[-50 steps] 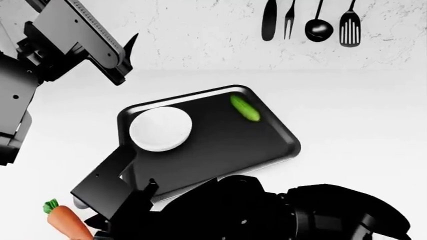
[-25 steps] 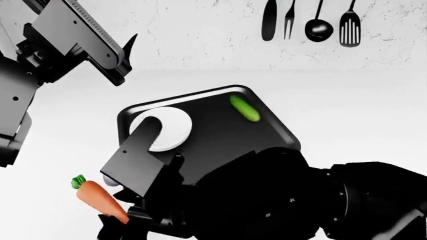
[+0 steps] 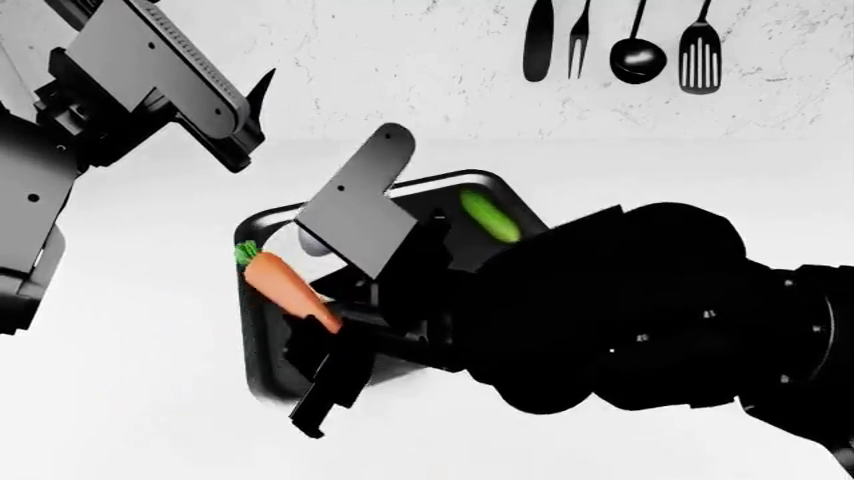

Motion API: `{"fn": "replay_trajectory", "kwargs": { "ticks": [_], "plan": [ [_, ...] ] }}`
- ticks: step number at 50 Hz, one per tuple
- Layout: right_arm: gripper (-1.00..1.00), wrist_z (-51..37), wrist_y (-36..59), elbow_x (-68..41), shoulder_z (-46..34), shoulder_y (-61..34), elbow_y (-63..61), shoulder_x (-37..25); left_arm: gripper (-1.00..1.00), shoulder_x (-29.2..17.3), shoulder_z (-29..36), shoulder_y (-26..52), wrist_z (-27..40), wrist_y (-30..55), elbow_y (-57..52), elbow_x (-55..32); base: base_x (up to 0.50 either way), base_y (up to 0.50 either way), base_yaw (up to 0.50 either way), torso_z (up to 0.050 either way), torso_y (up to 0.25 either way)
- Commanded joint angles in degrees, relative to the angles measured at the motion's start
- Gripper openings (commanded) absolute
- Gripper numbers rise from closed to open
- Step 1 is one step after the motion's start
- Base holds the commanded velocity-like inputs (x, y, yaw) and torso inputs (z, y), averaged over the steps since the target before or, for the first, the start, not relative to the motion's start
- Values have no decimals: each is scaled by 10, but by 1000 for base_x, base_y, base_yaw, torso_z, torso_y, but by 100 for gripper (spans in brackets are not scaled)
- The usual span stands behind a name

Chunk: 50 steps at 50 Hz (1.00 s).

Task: Place the two vegetables and bowl onto the tray for setting up a vegetable dip station.

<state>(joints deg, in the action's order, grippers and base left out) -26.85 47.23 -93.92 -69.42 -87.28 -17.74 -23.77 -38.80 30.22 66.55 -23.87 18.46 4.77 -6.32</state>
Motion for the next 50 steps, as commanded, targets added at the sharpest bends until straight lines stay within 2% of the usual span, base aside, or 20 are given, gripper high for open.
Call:
{"fn": "replay_trajectory", "kwargs": {
  "ticks": [1,5,11,18,25,26,32,38,50],
  "plan": [
    [-100,18,38,18,3,-43,31,-57,100,1,1,3,0,-1,4,0,0,0,0,0,0],
    [-100,27,55,33,-10,-49,32,-73,100,0,1,4,-1,1,2,0,0,0,0,0,0],
    [-100,111,81,117,-59,-53,53,-99,100,-1,-1,9,0,3,0,0,0,0,0,0,0],
    [-100,134,105,129,-76,-65,79,-105,100,-3,-2,10,1,6,-3,-1,0,0,0,0,0],
    [-100,86,113,103,-61,-69,166,-83,100,-4,-2,9,3,7,-4,-1,0,0,0,0,0],
    [-100,48,106,95,-50,-66,211,-69,100,-4,-2,10,2,6,-4,0,0,0,0,0,0],
    [-100,59,89,112,-47,-69,244,-59,100,-4,-1,12,2,7,-3,1,0,0,0,0,0],
    [-100,26,47,125,-26,-61,295,-37,100,0,1,12,3,8,-2,2,0,0,0,0,0],
    [-100,3,36,125,-22,-53,355,13,100,3,6,17,2,14,-6,3,0,0,0,0,0]
  ]
}}
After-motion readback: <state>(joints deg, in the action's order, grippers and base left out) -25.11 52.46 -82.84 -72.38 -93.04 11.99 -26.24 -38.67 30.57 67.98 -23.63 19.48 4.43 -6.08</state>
